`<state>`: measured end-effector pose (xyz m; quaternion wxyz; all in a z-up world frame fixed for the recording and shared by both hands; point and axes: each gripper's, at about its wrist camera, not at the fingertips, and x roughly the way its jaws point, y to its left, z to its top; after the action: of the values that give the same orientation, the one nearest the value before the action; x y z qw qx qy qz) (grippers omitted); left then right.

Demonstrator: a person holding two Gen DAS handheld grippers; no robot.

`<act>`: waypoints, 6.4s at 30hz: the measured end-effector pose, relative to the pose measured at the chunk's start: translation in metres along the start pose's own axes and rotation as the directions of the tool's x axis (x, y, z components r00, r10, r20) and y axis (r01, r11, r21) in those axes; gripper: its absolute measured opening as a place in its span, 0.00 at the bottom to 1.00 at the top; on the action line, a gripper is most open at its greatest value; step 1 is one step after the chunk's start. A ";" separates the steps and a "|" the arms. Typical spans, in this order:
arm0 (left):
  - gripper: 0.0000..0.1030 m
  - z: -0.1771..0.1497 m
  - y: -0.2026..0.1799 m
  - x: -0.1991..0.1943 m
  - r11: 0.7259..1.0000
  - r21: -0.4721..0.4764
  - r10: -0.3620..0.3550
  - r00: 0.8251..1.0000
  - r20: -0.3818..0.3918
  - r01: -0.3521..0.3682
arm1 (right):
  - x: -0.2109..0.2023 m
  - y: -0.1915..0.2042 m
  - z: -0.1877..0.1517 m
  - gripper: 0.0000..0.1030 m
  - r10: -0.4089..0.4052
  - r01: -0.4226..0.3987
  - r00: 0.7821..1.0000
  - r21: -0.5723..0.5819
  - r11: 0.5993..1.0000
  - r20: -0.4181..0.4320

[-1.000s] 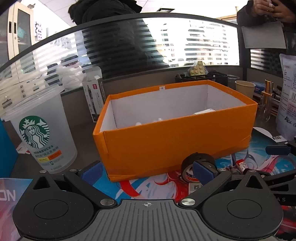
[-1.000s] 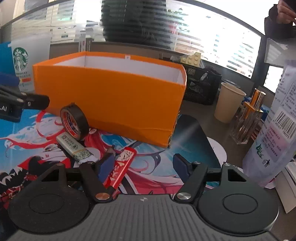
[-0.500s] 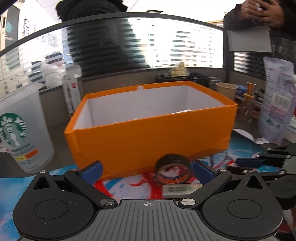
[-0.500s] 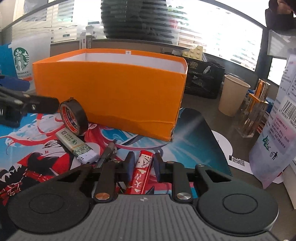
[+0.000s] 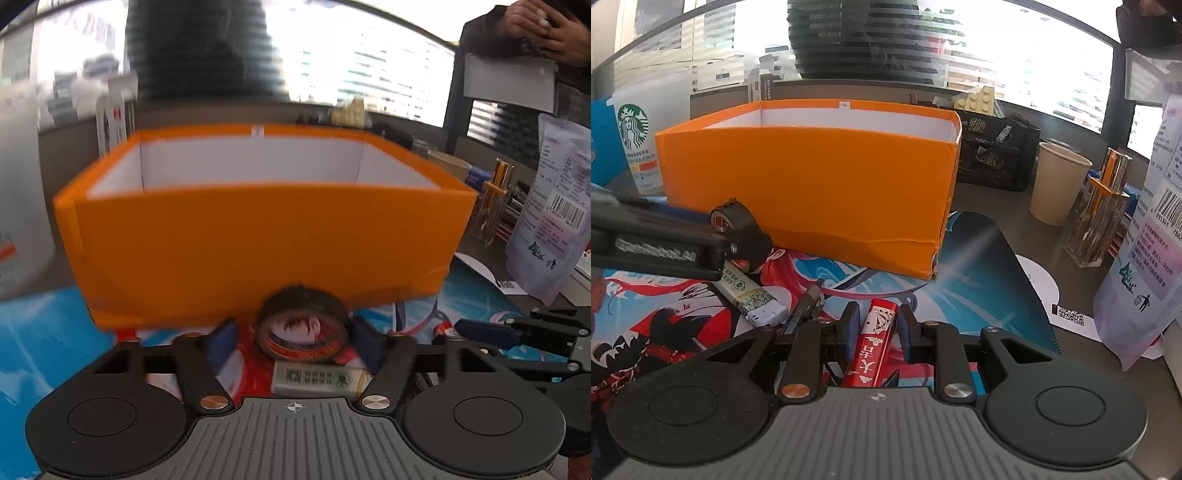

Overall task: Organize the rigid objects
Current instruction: 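Grasp the black tape roll with the left gripper while the right gripper grasps the red stick, then carry the tape roll and red stick with both grippers over the orange box, then lower both items into the orange box and open both grippers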

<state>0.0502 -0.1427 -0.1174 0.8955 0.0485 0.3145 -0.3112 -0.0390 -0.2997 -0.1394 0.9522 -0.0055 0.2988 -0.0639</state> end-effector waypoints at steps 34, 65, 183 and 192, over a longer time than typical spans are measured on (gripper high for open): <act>0.51 0.008 -0.009 -0.050 0.999 0.034 -0.017 0.995 0.093 0.014 | -0.036 0.005 0.016 0.16 -0.021 0.023 0.997 -0.025 0.999 0.079; 0.51 0.042 0.004 -0.110 1.000 0.003 0.006 0.975 0.224 -0.007 | -0.089 0.017 0.055 0.14 0.000 0.013 0.969 -0.050 0.999 0.247; 0.73 0.098 0.057 0.043 0.989 -0.113 0.092 0.993 -0.072 -0.099 | 0.064 -0.002 0.142 0.40 0.035 -0.032 0.998 -0.067 0.997 0.051; 1.00 0.113 0.043 -0.004 0.983 -0.083 0.167 0.984 0.063 -0.161 | 0.021 -0.006 0.151 0.51 -0.008 0.016 0.988 -0.055 0.998 0.155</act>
<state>0.1332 -0.1377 -0.0299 0.9297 0.0284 0.2901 -0.2253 0.0635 -0.3124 -0.0274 0.9716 -0.0392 0.2254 -0.0606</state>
